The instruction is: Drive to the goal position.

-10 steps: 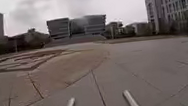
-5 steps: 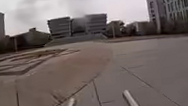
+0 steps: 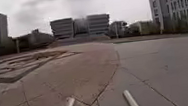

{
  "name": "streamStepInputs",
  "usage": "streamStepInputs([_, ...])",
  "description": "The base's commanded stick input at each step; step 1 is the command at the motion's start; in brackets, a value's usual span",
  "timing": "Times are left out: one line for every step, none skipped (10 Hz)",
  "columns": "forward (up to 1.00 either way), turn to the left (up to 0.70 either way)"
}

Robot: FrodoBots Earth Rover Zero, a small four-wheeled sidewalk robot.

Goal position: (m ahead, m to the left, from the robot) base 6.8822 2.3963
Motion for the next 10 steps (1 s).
streamStepInputs([1.0,0.0])
streamStepInputs([1.0,0.0])
streamStepInputs([1.0,0.0])
streamStepInputs([1.0,0.0])
streamStepInputs([1.0,0.0])
streamStepInputs([1.0,-0.27])
streamStepInputs([1.0,-0.27])
streamStepInputs([1.0,-0.27])
streamStepInputs([1.0,-0.27])
streamStepInputs([1.0,-0.27])
